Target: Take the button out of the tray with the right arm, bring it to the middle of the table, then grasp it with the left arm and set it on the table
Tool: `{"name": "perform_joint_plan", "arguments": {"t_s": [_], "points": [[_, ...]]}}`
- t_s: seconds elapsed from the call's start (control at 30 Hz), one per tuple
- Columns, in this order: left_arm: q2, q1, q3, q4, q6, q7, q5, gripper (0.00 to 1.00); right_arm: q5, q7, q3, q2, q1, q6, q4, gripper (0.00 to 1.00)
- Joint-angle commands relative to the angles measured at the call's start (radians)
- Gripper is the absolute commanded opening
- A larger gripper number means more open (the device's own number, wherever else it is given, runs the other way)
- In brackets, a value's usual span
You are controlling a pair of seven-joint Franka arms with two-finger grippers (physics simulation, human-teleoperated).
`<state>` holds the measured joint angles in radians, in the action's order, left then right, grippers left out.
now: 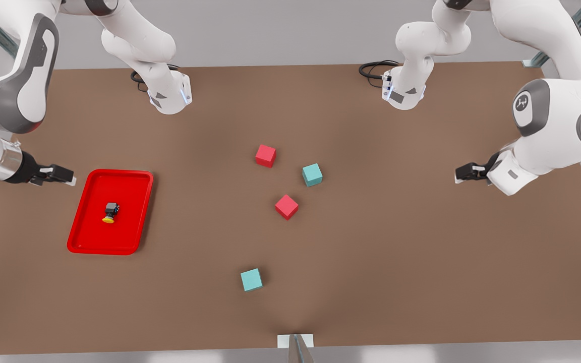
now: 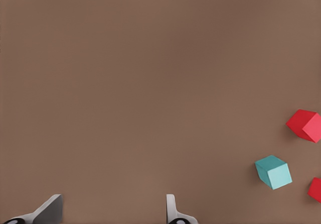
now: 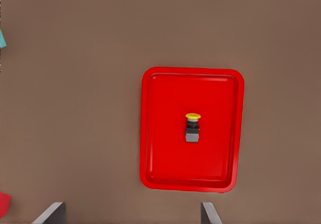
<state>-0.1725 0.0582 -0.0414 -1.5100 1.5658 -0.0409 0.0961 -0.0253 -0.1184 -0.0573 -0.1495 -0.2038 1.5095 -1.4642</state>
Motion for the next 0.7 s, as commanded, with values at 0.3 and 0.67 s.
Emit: {"name": "perform_joint_plan", "arguments": {"t_s": [0.3,0.67], "points": [[-0.081,0.011,0.008,0.065,-0.023,-0.033,-0.007,1.0,0.004,-0.07,-0.004,-0.133,0.021,-0.002,-0.041,1.0],[-0.114,0.037,0.017,0.077,-0.013,-0.03,-0.019,1.0,0.024,-0.049,-0.002,-0.331,0.014,-0.003,0.004,1.0]]}}
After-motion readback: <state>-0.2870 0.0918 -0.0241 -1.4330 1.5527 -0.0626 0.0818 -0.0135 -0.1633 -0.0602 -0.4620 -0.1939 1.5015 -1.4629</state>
